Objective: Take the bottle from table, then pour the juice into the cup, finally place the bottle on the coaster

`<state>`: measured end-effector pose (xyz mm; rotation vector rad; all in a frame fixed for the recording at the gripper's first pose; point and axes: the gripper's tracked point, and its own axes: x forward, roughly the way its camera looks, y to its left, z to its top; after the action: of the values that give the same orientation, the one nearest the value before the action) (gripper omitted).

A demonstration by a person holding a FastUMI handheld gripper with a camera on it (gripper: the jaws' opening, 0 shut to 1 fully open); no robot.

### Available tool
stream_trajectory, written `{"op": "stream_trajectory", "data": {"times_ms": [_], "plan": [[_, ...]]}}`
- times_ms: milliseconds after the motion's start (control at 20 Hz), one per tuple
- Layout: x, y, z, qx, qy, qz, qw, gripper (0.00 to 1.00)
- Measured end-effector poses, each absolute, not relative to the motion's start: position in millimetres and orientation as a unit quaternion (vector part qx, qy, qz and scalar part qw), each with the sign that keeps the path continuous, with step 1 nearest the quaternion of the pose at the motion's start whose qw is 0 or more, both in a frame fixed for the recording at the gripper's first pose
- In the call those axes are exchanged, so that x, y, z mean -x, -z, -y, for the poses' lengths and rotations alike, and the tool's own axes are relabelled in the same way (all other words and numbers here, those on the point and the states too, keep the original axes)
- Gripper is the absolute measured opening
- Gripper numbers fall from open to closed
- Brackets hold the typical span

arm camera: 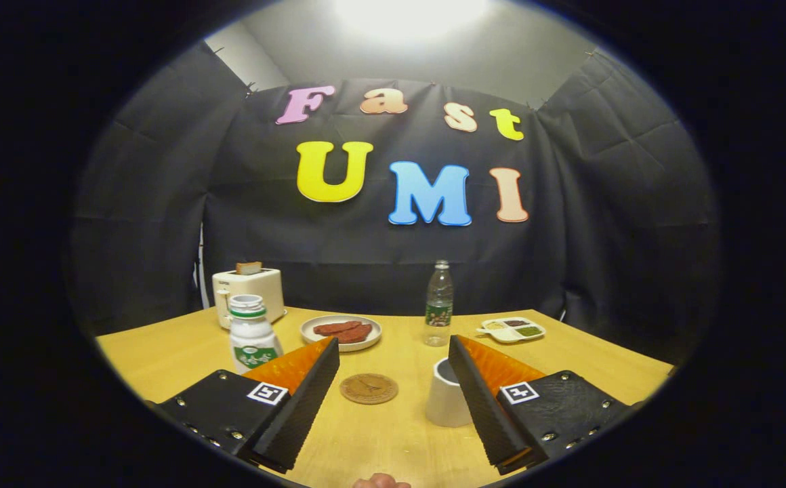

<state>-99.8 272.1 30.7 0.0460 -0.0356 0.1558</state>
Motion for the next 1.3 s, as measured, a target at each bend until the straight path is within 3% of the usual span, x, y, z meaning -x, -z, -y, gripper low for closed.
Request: {"op": "stream_trajectory", "data": {"times_ms": [350, 1150, 1200, 1250, 1300], "plan": [[114.7, -21.6, -353.4, 0.009, -0.175, 0.031, 0.984, 0.98], [57.9, 18.1, -403.0, 0.019, -0.208, -0.015, 0.978, 0.98], [56.8, 21.3, -404.7, 0.025, -0.209, -0.020, 0.977, 0.94], [54.6, 23.4, -406.6, 0.027, -0.212, -0.019, 0.977, 0.77], [58.0, 19.7, -406.4, 0.023, -0.214, -0.017, 0.976, 0.73]]}}
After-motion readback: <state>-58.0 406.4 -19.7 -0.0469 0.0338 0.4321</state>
